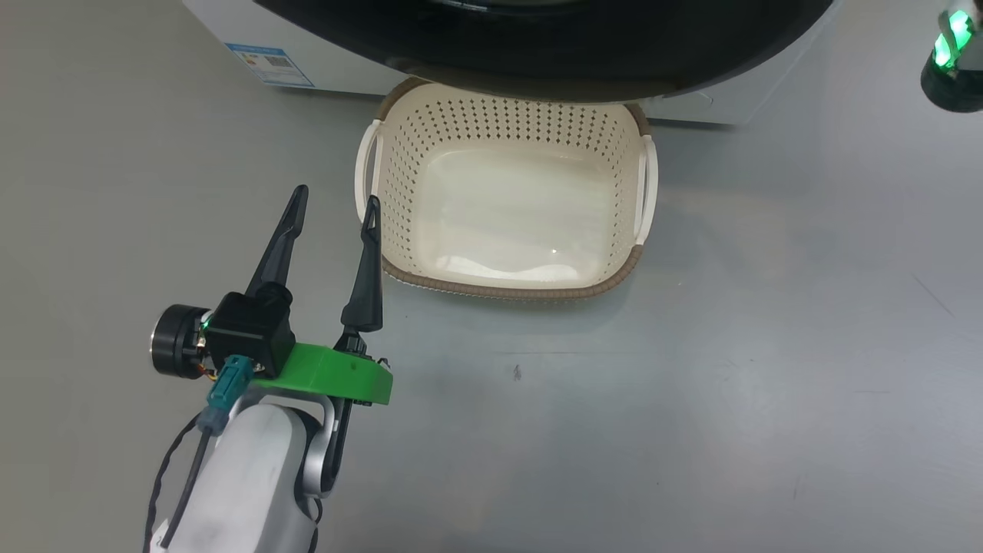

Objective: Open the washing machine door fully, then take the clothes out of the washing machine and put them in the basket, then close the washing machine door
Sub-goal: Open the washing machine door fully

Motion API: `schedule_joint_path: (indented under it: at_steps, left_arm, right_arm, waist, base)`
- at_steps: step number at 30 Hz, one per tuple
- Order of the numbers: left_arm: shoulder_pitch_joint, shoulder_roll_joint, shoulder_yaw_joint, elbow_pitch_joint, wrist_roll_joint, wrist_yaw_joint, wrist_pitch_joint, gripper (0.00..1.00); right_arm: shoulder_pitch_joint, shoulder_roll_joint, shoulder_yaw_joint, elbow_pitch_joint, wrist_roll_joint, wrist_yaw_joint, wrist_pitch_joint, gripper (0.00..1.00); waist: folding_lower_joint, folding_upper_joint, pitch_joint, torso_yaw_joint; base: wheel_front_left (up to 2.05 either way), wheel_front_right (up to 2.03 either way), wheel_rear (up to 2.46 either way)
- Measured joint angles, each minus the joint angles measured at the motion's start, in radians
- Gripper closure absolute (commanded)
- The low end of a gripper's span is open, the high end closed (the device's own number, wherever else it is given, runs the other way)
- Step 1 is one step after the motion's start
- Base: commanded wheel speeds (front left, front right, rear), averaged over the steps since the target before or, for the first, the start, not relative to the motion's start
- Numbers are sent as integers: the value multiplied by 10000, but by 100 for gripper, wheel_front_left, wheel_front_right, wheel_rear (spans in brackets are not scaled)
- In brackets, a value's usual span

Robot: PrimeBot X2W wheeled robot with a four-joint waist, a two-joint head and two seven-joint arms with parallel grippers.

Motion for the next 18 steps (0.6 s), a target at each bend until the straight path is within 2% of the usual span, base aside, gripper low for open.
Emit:
schedule_joint_path:
  at_steps: [9,18]
  left_arm:
    - [8,0,2,94,125,0,0,0]
    - [243,0,61,322,117,2,0,0]
  right_arm:
    - [552,125,148,-4,221,203,516,100]
    - [1405,297,157,-15,523,552,884,100]
  waist:
    - [0,0,-381,-129]
    - [0,0,-884,-220]
  base:
    - [0,0,0]
    - [0,0,0]
